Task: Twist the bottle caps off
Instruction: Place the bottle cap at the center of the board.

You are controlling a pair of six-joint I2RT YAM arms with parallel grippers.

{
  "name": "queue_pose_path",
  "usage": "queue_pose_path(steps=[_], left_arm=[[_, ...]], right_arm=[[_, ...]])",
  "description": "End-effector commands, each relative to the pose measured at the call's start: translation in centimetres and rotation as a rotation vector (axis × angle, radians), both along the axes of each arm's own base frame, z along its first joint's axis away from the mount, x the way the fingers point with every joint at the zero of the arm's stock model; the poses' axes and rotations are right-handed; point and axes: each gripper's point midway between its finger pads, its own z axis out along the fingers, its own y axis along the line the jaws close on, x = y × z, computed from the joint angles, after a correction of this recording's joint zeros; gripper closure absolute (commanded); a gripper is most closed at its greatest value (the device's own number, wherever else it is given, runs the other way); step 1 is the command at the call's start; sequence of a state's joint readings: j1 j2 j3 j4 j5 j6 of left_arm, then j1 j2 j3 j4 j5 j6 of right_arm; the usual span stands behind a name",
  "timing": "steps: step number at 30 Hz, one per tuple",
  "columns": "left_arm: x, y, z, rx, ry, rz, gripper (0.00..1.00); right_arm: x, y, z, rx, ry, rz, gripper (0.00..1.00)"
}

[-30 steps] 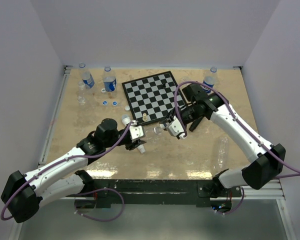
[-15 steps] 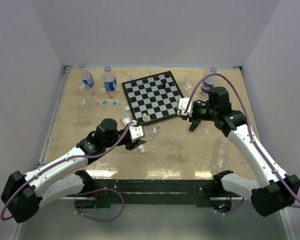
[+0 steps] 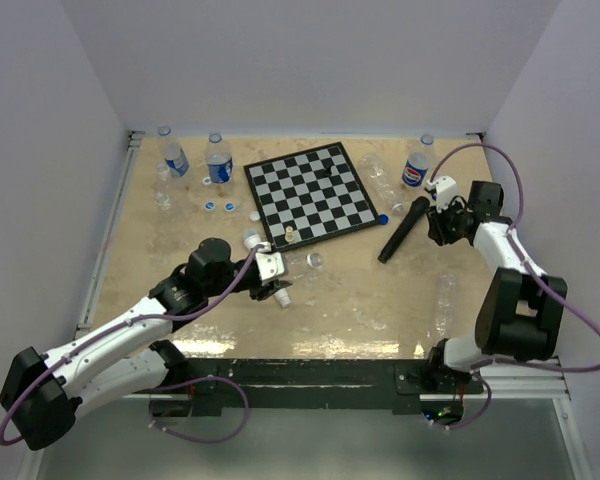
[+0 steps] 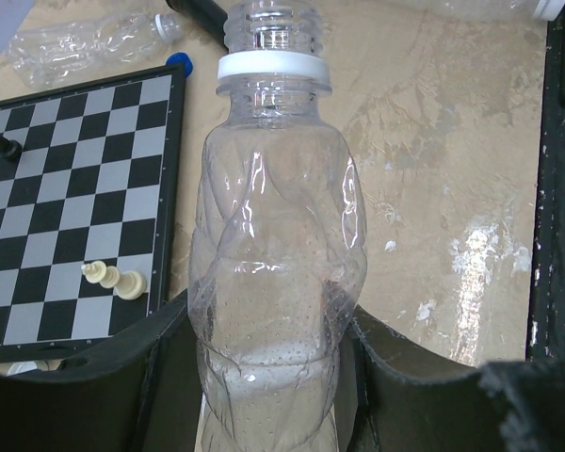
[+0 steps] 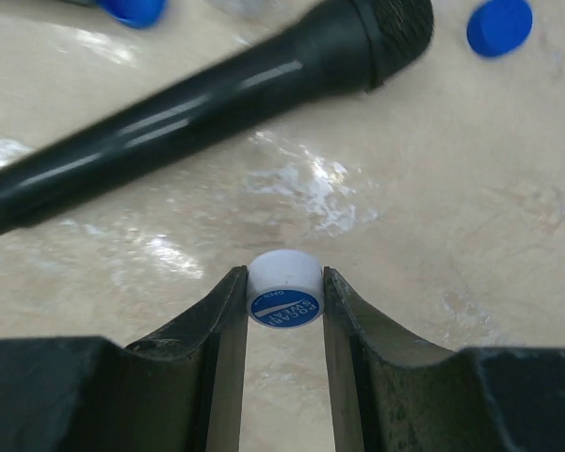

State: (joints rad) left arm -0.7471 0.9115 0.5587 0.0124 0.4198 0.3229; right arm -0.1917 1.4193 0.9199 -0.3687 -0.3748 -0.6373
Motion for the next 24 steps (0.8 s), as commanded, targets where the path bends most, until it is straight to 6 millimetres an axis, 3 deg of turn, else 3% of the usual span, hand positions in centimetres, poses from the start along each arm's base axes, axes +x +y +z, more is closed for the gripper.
queue_pose_path(steps=[1, 5, 9, 16, 19, 24], left_arm=[[-0.3, -0.6, 2.7, -0.062, -0.049, -0.025, 0.96], [-0.4, -0.6, 2.8, -0.066, -0.051, -0.029, 0.96], [-0.5, -0.7, 2.8, -0.067, -0.050, -0.032, 0.96], [-0.5, -0.7, 2.8, -0.066, -0.046, -0.035, 0.96], [-0.6, -0.8, 2.8, -0.067, -0.047, -0.038, 0.96], [-0.6, -0.7, 3.0, -0.071, -0.051, -0.038, 0.96]], right_arm=[[3.7, -4.0, -0.4, 0.011, -0.017, -0.143, 0.88], [5.8, -5.5, -2.7, 0.029, 0.032, -0.192, 0.84], [7.6, -6.4, -3.7, 0.030, 0.037, -0.227, 0.81], [8.7, -7.1, -4.9, 0.019, 0.057, -0.249, 0.62], [8.5, -7.2, -4.9, 0.020, 0.056, -0.251, 0.55], [8.0, -7.5, -3.0, 0.016, 0.025, -0.242, 0.48]])
